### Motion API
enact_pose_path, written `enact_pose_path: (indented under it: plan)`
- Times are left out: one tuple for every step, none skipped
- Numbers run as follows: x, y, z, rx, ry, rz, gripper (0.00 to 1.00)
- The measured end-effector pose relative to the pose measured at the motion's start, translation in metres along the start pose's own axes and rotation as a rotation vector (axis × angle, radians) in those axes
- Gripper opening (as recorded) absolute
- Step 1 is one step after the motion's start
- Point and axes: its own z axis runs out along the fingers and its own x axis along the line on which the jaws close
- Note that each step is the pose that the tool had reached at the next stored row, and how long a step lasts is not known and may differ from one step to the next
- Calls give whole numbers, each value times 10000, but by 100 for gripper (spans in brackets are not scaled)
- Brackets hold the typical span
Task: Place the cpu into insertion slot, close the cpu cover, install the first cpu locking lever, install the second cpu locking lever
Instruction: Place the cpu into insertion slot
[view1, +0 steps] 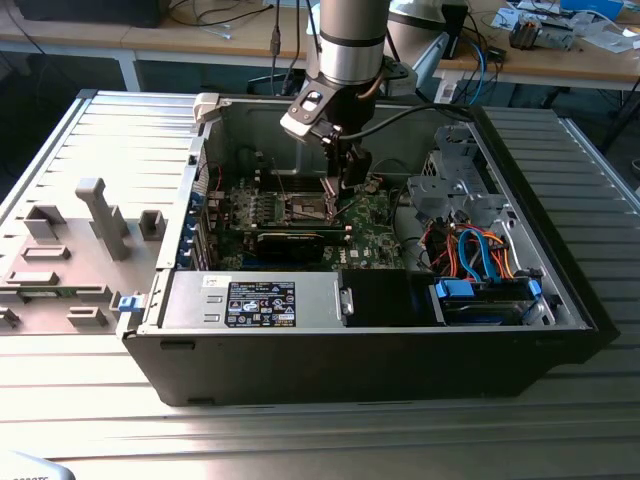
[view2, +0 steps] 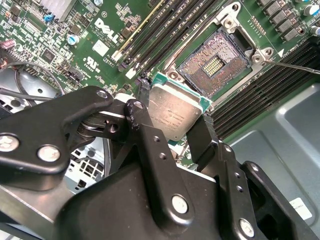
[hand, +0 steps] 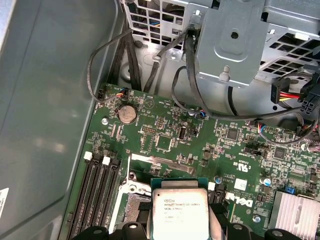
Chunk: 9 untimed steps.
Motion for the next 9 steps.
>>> enact_pose_path:
  plan:
    - [0, 0, 0, 3, -1, 55, 54]
    - [0, 0, 0, 3, -2, 57, 54]
    - [0, 0, 0, 3, -1, 62, 54]
    - [0, 0, 0, 3, -2, 67, 54]
    - [0, 0, 0, 4, -1, 81, 54]
    - [0, 0, 0, 5, -1, 93, 54]
    - [0, 0, 0, 6, -3, 112, 54]
    - [0, 0, 0, 6, -4, 131, 54]
    - [0, 0, 0, 7, -4, 142, 54]
